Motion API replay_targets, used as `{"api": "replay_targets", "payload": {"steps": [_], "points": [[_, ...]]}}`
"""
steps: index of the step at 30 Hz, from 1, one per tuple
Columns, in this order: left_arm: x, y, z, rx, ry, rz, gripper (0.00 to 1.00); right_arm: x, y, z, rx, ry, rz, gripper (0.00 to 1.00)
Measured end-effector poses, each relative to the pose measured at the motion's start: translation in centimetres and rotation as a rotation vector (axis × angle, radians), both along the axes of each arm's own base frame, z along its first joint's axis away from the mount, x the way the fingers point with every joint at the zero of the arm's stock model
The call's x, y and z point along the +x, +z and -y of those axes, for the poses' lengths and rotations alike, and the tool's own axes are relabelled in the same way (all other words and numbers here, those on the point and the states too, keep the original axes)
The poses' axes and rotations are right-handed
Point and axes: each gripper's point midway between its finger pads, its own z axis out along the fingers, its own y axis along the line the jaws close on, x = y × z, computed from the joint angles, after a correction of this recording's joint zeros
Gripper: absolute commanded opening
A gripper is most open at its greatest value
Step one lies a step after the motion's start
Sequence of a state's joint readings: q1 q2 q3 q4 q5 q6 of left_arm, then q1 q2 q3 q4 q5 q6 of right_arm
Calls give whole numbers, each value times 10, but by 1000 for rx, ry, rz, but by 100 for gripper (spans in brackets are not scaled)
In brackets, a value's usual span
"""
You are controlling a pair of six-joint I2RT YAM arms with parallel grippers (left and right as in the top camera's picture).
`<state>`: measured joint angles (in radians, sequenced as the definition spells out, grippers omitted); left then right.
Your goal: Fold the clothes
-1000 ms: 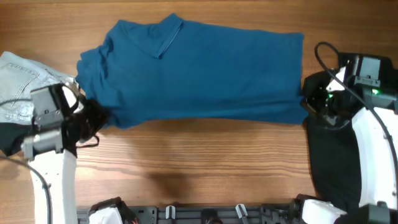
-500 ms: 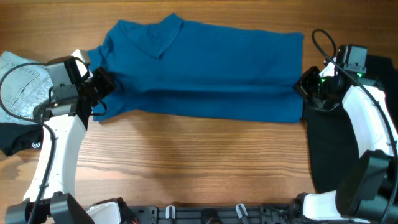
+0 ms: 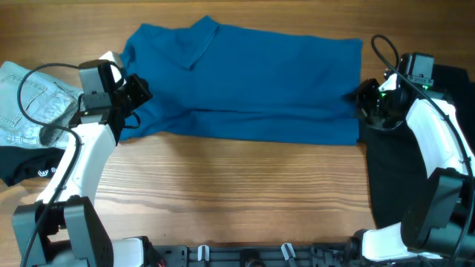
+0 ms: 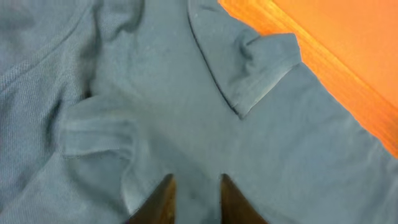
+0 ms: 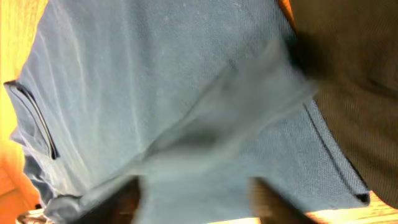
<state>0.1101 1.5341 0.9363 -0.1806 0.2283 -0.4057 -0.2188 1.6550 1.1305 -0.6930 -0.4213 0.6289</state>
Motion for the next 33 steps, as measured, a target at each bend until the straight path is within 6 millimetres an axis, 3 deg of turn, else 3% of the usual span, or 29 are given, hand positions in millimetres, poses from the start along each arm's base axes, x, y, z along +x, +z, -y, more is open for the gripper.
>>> {"api": "replay_targets", "payload": {"steps": [1, 4, 8, 10, 15, 17, 20, 25, 28, 30, 32, 33], "points": [[3, 2, -1, 6, 3, 15, 47, 0, 0, 1, -6, 4, 1, 77], [-2, -2, -2, 9, 5, -13, 47, -9, -5, 3, -46, 55, -21, 75], [-42, -33, 1, 15, -11, -228, 46, -39, -14, -2, -66, 159, -117, 70], [-81, -55, -7, 64, 8, -410, 52, -50, -21, -7, -80, 216, -145, 70], [-91, -79, -24, 158, 55, -438, 60, -82, -65, -12, -90, 217, -226, 70], [-82, -90, -28, 173, 63, -419, 51, -84, -70, -11, -94, 211, -229, 71], [-72, -111, -30, 183, 63, -425, 8, -83, -70, -10, -100, 208, -230, 73], [-74, -119, -40, 197, 83, -459, 4, -85, -73, 0, -157, 192, -250, 67], [-88, -116, -62, 171, 147, -502, 4, -85, -75, 4, -178, 189, -254, 67], [-93, -107, -75, 162, 187, -495, 4, -81, -79, 5, -184, 187, -246, 57], [-95, -98, -76, 160, 195, -482, 4, -63, -87, 4, -177, 209, -185, 27], [-95, -97, -76, 159, 194, -481, 4, -63, -87, 0, -158, 223, -179, 17]]}}
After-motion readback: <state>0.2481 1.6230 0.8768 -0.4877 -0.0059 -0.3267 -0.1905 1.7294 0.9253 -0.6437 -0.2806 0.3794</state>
